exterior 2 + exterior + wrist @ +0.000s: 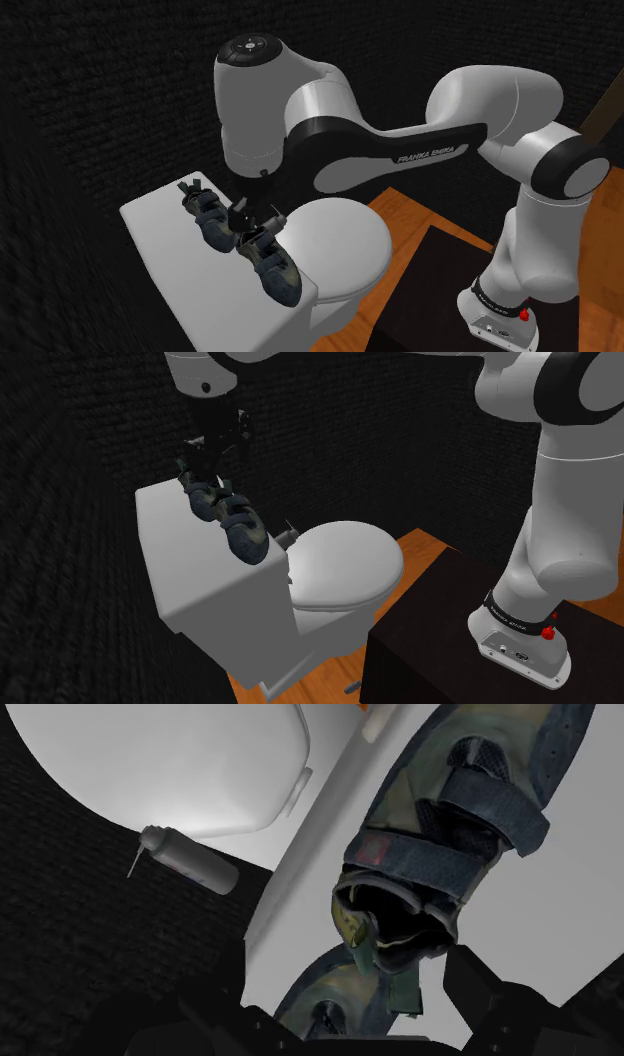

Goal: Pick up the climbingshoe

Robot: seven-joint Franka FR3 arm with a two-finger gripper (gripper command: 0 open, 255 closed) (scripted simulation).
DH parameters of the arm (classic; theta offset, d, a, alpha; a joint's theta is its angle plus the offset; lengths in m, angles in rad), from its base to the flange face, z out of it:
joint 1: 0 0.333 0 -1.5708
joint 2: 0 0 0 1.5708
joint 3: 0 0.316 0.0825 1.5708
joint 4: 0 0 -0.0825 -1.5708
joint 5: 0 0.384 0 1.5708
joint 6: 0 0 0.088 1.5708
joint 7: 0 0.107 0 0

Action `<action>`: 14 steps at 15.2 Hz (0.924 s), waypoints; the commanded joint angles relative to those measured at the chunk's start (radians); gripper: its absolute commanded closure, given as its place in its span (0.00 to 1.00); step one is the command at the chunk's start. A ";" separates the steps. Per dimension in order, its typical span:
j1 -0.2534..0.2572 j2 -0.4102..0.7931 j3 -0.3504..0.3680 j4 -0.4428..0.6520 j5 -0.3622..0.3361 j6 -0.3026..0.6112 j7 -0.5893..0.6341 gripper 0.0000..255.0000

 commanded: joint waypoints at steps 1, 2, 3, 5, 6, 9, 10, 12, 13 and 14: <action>0.073 0.107 0.007 0.143 -0.067 -0.060 0.022 0.00; 0.098 0.140 0.004 0.190 -0.085 -0.079 0.023 0.00; 0.091 0.130 0.002 0.162 -0.079 -0.060 0.026 0.00; 0.077 0.115 0.003 0.111 -0.070 -0.024 0.033 0.00; 0.071 0.108 0.004 0.087 -0.067 -0.007 0.036 0.00; 0.055 0.091 0.005 0.021 -0.059 0.042 0.045 0.00; 0.052 0.088 0.005 0.009 -0.057 0.051 0.047 0.00; 0.052 0.089 0.005 0.009 -0.058 0.052 0.048 1.00; 0.052 0.089 0.005 0.009 -0.058 0.052 0.047 1.00; 0.052 0.088 0.005 0.008 -0.057 0.052 0.047 1.00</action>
